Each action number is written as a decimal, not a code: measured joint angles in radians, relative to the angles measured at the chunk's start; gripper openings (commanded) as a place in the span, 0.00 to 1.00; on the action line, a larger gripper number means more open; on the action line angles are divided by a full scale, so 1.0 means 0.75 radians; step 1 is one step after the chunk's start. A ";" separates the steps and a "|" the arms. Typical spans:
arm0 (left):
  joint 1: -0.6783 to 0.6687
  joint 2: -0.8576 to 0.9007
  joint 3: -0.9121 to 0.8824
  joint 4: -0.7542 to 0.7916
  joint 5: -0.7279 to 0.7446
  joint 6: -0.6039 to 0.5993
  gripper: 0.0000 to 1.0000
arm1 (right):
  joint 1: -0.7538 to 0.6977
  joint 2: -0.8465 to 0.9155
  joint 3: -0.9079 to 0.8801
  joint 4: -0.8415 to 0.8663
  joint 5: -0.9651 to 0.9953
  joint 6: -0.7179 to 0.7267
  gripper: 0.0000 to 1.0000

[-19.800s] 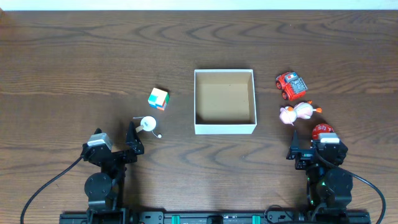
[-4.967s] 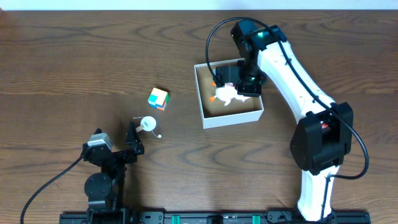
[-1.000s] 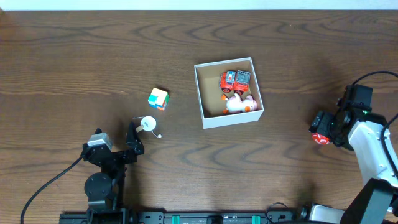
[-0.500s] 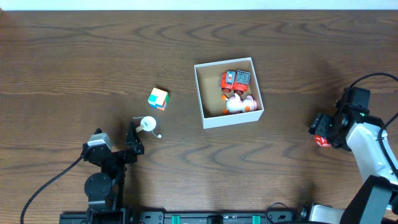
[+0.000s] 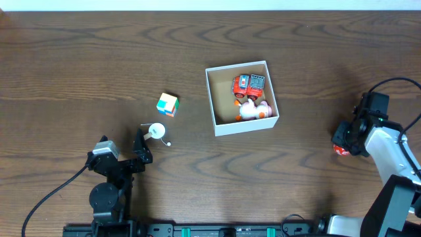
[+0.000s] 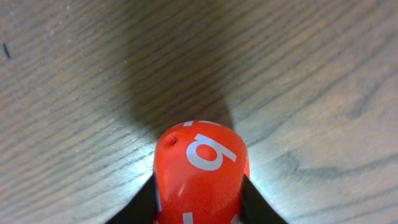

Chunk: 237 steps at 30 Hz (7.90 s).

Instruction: Pack container

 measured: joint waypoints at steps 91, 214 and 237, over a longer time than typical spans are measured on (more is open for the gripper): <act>0.000 0.000 0.000 0.000 0.000 0.000 0.98 | 1.047 0.507 0.902 -0.228 -0.555 -1.063 0.01; -0.003 1.082 1.146 -0.365 0.069 0.067 0.98 | 0.322 0.277 1.205 -0.364 -0.022 -0.454 0.99; -0.282 2.309 1.962 -1.005 0.135 0.723 0.98 | 0.322 0.277 1.205 -0.364 -0.022 -0.454 0.99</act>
